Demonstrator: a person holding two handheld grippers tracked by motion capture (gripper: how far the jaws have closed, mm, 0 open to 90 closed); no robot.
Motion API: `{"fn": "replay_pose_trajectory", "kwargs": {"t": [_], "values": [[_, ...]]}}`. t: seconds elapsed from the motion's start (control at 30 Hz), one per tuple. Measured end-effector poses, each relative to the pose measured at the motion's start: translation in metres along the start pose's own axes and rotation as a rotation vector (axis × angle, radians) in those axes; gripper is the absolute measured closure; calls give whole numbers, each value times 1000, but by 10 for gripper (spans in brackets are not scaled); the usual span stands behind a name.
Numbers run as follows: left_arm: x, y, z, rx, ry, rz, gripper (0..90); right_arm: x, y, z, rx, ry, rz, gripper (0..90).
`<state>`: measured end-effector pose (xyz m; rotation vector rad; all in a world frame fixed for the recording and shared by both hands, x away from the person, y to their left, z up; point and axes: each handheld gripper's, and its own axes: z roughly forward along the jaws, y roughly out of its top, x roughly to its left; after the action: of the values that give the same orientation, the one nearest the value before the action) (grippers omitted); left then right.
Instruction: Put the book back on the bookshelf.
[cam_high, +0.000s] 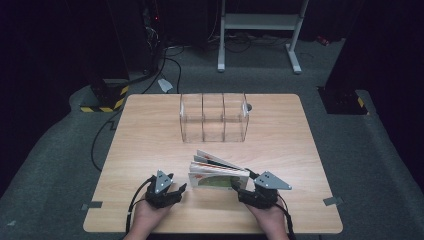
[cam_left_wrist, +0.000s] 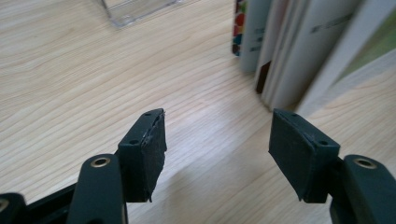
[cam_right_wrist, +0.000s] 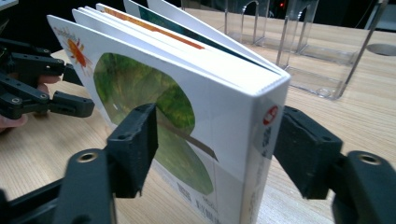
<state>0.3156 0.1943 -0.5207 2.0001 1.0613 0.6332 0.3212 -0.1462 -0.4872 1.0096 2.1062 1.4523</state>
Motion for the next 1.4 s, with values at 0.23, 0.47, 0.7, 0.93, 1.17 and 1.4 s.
{"fn": "replay_pose_trajectory", "kwargs": {"t": [0.23,0.47,0.7,0.93,1.17,1.4], "values": [[14,-3,-4,23,28,-50,364,0,4,3,6,11,-2,271],[26,-7,-4,89,103,-53,350,1,8,6,5,10,-12,262],[37,-13,-1,102,74,-112,322,0,10,8,17,11,4,276],[39,-13,-1,108,57,-122,310,4,10,8,-7,-1,-12,388],[39,-13,-1,105,59,-126,305,4,9,8,-18,-2,-20,416],[39,-13,0,103,59,-126,303,3,8,5,-39,29,-13,534]]}}
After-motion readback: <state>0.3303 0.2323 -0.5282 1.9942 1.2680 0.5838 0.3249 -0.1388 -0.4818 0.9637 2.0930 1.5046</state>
